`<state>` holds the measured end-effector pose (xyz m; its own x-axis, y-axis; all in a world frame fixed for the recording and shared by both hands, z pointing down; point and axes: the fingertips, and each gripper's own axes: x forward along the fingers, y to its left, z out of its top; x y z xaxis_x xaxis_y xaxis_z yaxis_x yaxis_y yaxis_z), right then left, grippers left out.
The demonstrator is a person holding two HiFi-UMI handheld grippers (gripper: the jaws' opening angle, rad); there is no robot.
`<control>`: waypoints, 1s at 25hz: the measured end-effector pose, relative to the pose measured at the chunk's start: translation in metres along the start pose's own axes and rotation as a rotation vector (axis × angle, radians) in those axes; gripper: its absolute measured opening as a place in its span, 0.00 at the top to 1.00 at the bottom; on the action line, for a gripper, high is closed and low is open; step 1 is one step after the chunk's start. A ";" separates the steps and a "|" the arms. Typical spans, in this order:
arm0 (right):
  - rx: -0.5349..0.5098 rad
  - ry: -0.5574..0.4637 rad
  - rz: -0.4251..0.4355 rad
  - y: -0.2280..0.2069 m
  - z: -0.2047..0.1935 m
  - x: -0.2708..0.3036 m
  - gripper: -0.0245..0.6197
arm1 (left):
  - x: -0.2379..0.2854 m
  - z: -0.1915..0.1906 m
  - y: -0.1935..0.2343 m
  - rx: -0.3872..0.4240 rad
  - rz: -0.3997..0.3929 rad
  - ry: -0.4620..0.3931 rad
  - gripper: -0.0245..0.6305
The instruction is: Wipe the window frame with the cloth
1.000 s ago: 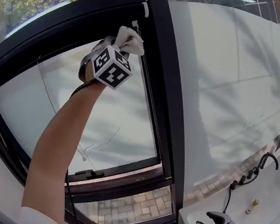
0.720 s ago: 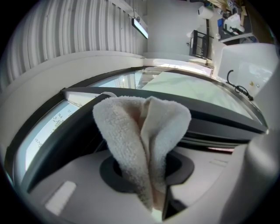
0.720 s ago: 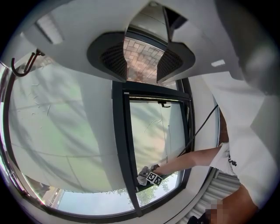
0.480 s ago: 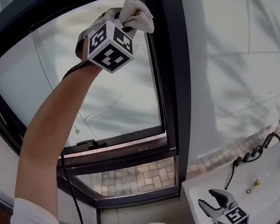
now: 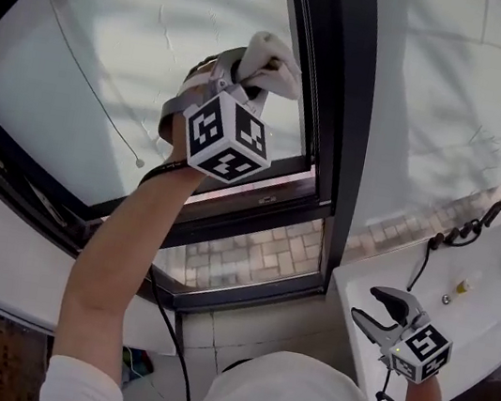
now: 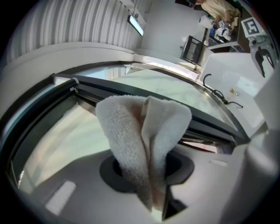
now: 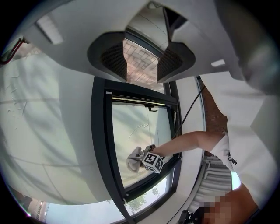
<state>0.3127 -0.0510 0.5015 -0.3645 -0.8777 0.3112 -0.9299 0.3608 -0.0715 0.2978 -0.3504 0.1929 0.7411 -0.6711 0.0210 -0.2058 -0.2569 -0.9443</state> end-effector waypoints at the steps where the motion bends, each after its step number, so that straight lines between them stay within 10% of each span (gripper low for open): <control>1: -0.005 -0.002 0.006 0.000 0.002 0.003 0.62 | 0.002 -0.008 -0.018 -0.005 -0.011 0.014 0.76; 14: 0.036 0.063 0.006 -0.008 -0.022 0.005 0.62 | 0.037 -0.109 -0.274 -0.097 -0.268 0.215 0.76; 25: 0.061 0.092 -0.020 -0.021 -0.035 -0.001 0.63 | 0.062 -0.128 -0.351 -0.078 -0.430 0.325 0.76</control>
<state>0.3340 -0.0462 0.5358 -0.3421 -0.8510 0.3984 -0.9393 0.3208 -0.1214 0.3345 -0.3909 0.5676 0.5356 -0.6713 0.5123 0.0164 -0.5983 -0.8011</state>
